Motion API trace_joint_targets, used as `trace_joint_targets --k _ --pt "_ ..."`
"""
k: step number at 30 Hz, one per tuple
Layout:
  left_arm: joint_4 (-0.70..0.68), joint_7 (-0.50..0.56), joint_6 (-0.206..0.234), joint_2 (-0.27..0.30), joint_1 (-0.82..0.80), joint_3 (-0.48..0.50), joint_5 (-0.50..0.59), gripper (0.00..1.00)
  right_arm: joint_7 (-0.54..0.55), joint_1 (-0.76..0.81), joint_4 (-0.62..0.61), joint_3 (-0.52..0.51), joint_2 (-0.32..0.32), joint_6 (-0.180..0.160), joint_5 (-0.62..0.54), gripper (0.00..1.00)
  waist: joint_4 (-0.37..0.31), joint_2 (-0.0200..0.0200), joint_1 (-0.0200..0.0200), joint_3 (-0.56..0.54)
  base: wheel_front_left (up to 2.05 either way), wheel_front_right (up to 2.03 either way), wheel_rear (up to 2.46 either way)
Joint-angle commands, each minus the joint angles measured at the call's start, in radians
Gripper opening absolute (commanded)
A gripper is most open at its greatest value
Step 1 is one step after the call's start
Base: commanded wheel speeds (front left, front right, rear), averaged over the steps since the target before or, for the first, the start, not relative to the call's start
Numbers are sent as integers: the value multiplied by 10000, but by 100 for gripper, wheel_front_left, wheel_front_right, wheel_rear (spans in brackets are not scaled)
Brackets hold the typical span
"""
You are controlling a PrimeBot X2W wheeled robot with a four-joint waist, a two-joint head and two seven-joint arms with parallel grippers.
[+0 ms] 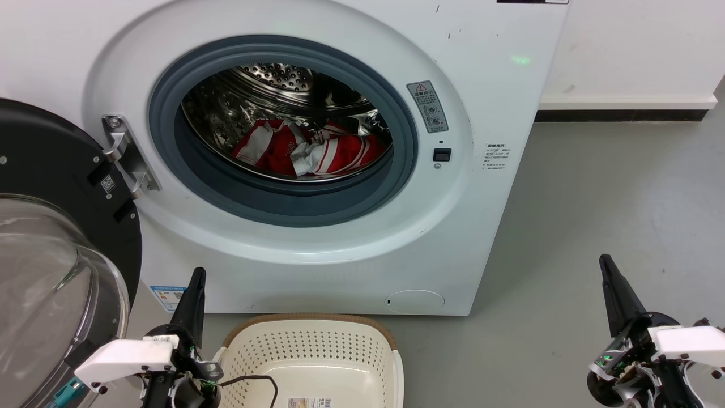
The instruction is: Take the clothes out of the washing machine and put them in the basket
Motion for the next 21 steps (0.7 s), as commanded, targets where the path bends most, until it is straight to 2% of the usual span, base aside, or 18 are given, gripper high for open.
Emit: trace_joint_targets --k 1,21 --pt "-5 18 -28 -18 -54 28 -18 0 9 -123 18 0 36 0 -48 0 0 0 0 0 0 0 0" --pt "-5 18 -28 -18 -54 28 -18 0 7 -123 16 2 36 0 -47 0 0 0 0 0 0 0 0"
